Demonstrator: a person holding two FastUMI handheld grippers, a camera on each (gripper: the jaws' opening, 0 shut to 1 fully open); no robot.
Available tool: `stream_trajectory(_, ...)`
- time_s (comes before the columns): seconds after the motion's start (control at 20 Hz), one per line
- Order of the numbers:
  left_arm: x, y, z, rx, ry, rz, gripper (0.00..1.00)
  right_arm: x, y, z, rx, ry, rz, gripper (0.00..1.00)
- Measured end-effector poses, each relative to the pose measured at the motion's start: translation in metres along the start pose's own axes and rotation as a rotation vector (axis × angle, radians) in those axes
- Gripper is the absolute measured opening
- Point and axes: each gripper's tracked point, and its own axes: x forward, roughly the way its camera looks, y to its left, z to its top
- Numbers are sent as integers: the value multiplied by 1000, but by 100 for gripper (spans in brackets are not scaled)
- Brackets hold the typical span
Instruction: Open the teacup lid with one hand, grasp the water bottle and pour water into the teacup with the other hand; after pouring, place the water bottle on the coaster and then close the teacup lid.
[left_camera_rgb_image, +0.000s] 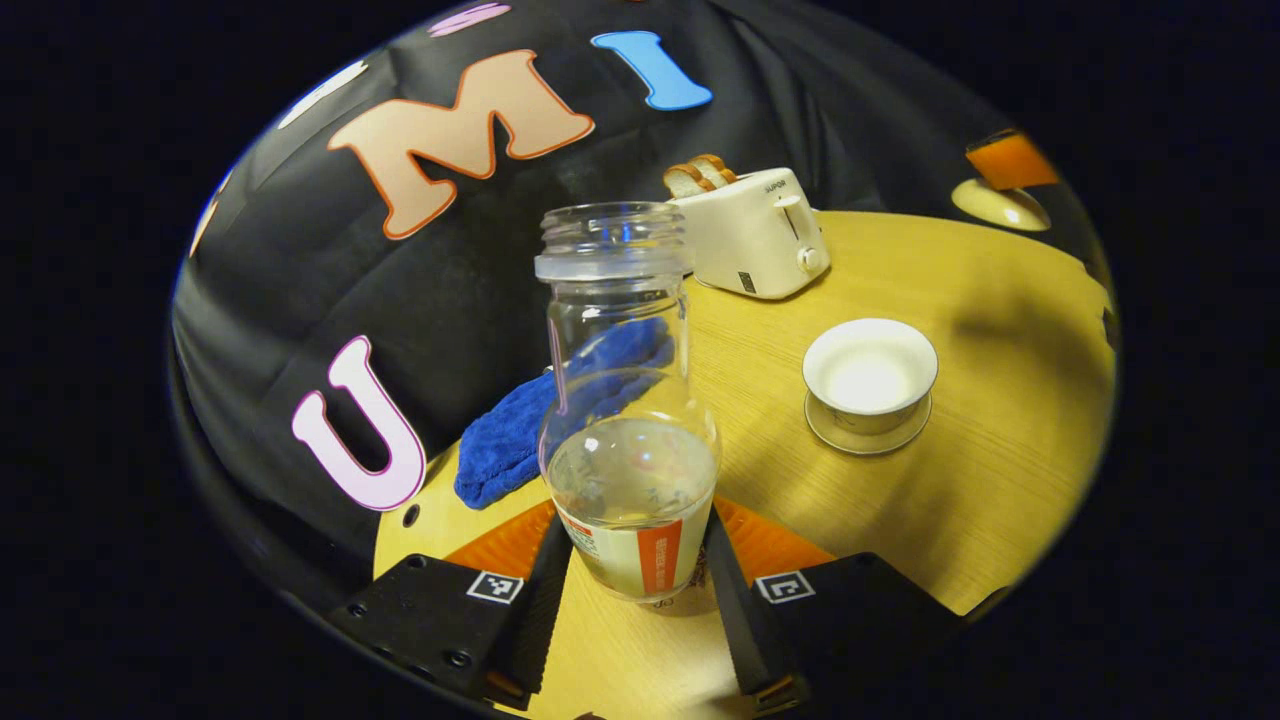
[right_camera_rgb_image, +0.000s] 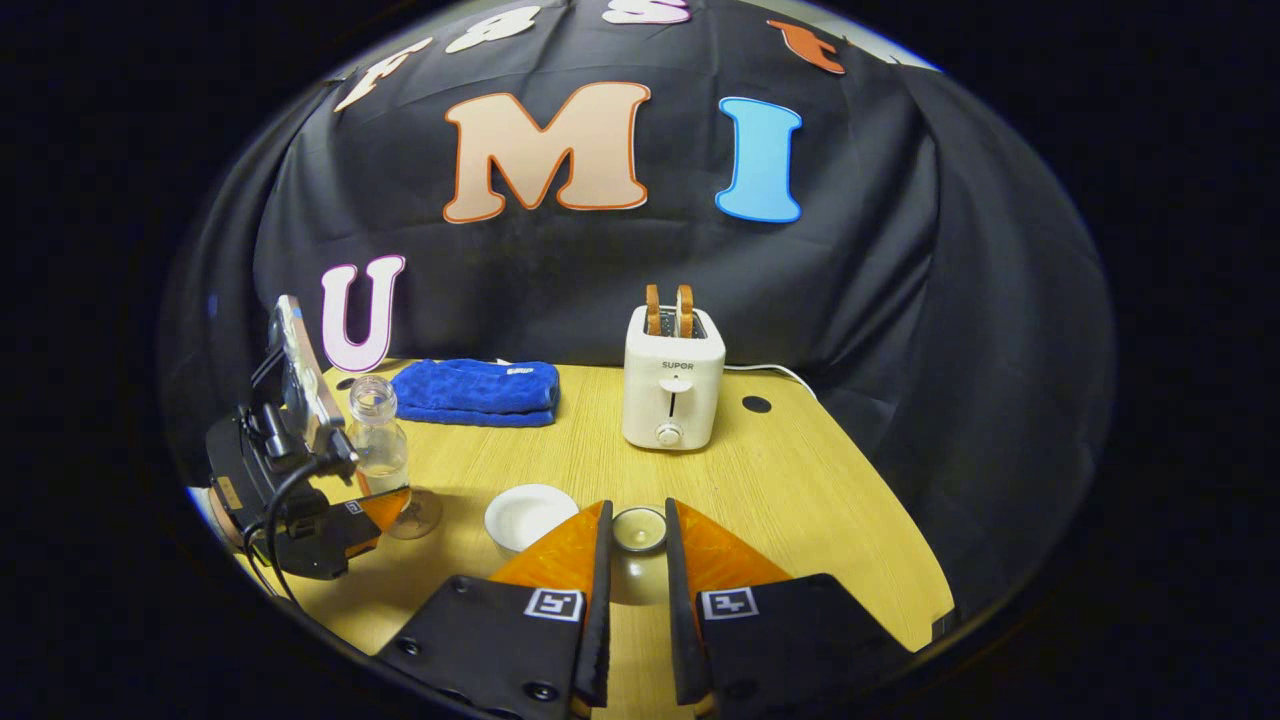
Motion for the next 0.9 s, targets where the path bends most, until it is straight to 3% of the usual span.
stream_trajectory(0.35,7,-3,-4,185,99,8,69,-1,-17,-5,11,-20,9,29)
stream_trajectory(0.55,15,3,-16,342,193,6,69,0,-28,-12,25,-19,17,27)
stream_trajectory(0.9,23,-6,-19,533,268,-37,70,5,-48,-21,53,-14,16,29)
